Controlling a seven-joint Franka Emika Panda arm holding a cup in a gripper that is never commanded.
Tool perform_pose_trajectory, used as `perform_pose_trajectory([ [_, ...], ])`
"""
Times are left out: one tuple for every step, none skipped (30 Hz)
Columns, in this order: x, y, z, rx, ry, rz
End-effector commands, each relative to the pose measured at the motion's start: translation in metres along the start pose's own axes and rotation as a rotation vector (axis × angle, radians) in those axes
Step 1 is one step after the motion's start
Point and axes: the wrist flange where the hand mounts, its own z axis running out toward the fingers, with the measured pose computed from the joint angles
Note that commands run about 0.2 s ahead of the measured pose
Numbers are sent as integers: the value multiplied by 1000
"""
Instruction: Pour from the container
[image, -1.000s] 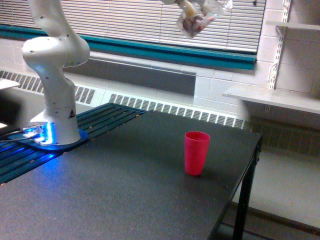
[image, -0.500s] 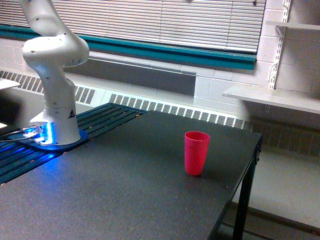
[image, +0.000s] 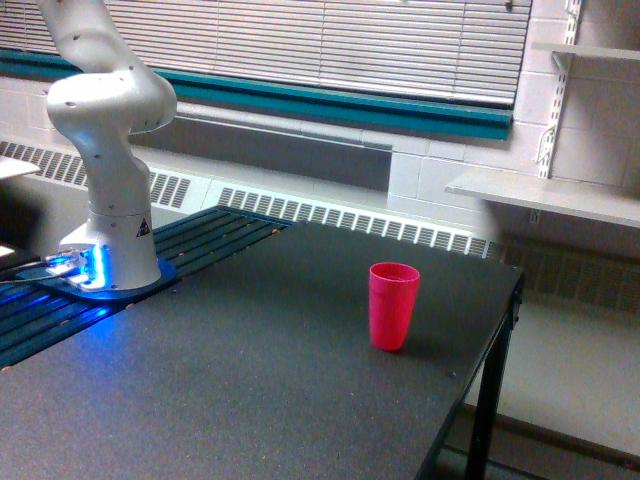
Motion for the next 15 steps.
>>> perform_pose_trajectory([
  [-15, -8, 25, 12, -58, -74],
  [-17, -9, 28, 14, -66, -81],
  [-19, -9, 31, 14, -72, -86],
  [-21, -10, 34, 13, -77, -92],
  [-23, -10, 37, 12, -80, -95],
  [-25, -9, 40, 12, -84, -95],
  [-26, -8, 43, 11, -89, -95],
  [-28, -7, 46, 10, -95, -100],
  [-30, -6, 48, 7, -99, -107],
  [-32, -5, 51, 6, -105, -110],
  [-34, -2, 53, 2, -111, -109],
  [-36, 1, 56, -3, -118, -109],
  [-38, 3, 59, -7, -125, -112],
  [-39, 6, 62, -12, -130, -113],
  [-41, 8, 64, -17, -133, -113],
])
